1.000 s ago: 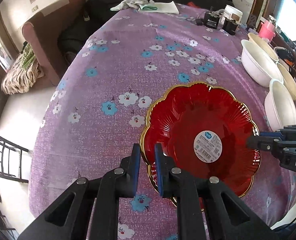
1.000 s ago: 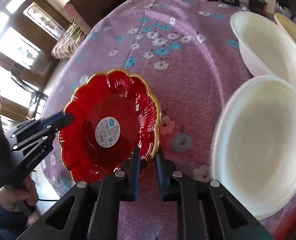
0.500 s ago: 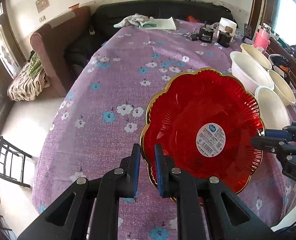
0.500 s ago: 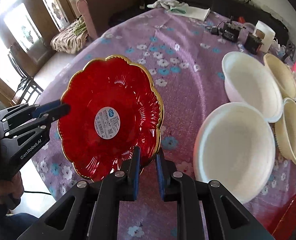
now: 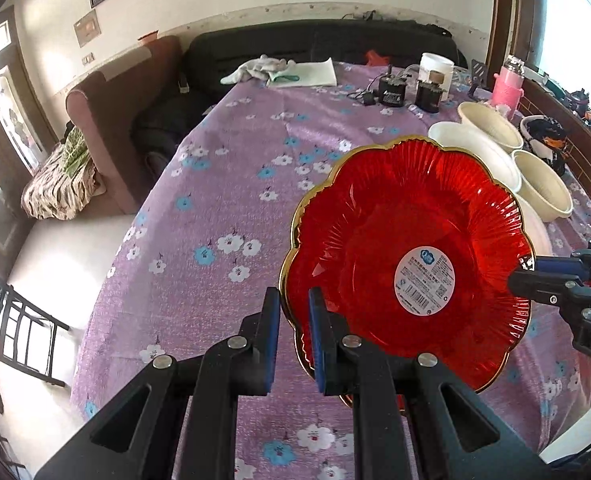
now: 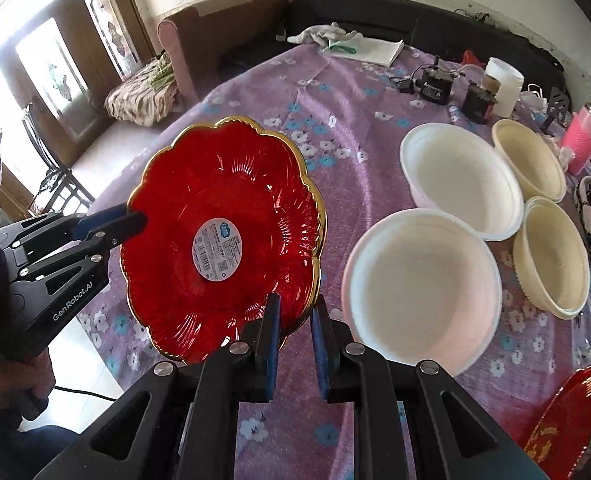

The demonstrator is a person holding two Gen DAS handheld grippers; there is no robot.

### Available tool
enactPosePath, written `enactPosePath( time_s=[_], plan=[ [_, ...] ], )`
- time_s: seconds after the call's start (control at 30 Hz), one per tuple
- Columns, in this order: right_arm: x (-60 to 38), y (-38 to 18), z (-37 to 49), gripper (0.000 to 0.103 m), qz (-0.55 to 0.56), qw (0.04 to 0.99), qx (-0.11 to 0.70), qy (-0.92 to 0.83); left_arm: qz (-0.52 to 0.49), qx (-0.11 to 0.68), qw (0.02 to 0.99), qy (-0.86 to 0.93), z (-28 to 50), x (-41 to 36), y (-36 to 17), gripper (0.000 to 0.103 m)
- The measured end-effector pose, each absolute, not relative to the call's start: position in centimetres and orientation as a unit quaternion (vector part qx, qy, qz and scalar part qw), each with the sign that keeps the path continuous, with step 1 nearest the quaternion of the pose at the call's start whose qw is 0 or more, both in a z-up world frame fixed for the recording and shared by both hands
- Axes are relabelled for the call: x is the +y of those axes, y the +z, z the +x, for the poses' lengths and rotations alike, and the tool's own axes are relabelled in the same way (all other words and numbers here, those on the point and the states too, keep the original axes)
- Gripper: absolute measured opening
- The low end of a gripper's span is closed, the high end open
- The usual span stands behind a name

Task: Organize plates and bowls
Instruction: 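Lift the red plate with the left tool toward the red wedding bowl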

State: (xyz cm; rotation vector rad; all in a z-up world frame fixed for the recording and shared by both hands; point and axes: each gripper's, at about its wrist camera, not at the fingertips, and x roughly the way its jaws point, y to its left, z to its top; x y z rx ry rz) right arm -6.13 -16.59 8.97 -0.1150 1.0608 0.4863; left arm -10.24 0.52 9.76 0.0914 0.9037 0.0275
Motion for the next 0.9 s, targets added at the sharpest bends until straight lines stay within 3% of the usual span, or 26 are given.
enactPosePath(
  time_s=[0.9],
  plan=[
    [-29.7,13.2,-10.1,0.016,-0.009,0.871,0.467,0.150,0.103,0.398,0.908,-0.081,-8.9,-13.2,12.7,0.015]
  ],
)
